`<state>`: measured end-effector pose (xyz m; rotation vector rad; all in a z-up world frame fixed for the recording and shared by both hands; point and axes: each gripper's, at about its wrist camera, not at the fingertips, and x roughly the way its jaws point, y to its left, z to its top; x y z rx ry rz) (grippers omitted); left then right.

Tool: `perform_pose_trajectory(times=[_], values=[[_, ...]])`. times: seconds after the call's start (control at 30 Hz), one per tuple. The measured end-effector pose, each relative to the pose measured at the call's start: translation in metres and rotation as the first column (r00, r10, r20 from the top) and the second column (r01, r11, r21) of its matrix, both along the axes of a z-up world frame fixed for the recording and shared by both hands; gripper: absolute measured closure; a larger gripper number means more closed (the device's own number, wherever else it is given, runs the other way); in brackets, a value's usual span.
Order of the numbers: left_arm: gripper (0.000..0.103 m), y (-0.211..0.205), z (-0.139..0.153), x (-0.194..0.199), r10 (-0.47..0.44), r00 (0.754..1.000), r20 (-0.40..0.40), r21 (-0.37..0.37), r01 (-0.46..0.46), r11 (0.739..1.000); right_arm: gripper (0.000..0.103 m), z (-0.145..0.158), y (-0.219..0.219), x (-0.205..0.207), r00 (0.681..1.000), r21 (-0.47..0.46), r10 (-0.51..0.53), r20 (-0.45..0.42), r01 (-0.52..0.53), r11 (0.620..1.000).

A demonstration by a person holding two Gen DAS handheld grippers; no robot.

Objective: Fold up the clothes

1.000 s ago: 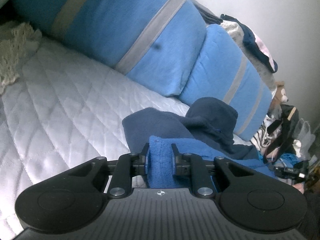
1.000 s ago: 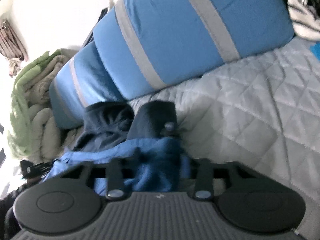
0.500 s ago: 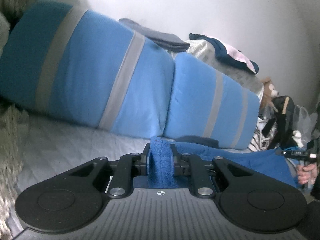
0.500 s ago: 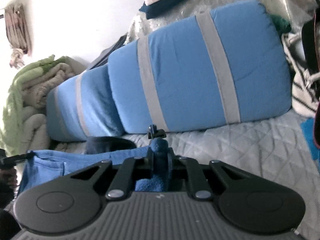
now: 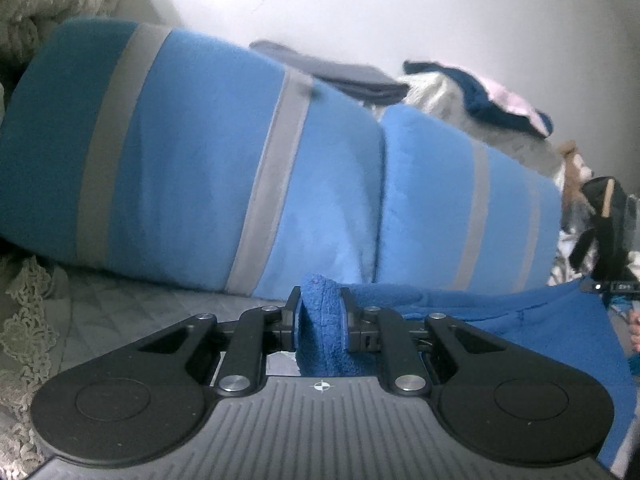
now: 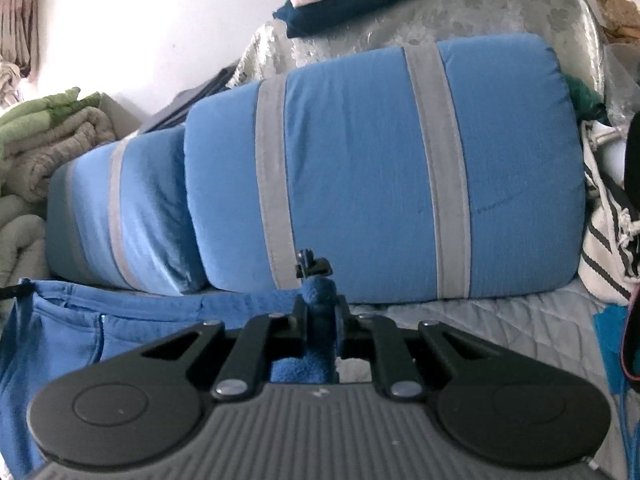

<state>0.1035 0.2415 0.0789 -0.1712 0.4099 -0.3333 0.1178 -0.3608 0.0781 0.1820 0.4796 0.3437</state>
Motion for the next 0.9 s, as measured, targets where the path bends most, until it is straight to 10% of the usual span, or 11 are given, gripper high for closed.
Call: perform_pose_trajectory(times=[0.73, 0.9], values=[[0.081, -0.032, -0.071, 0.099, 0.108, 0.979, -0.172, 0.220, -0.068, 0.973, 0.089, -0.064, 0.050, 0.095, 0.986, -0.210, -0.120, -0.115, 0.094, 0.973], [0.051, -0.037, -0.045, 0.085, 0.139, 0.977, -0.160, 0.292, -0.088, 0.952, 0.016, -0.050, 0.062, 0.081, 0.987, -0.306, -0.103, -0.122, 0.061, 0.950]])
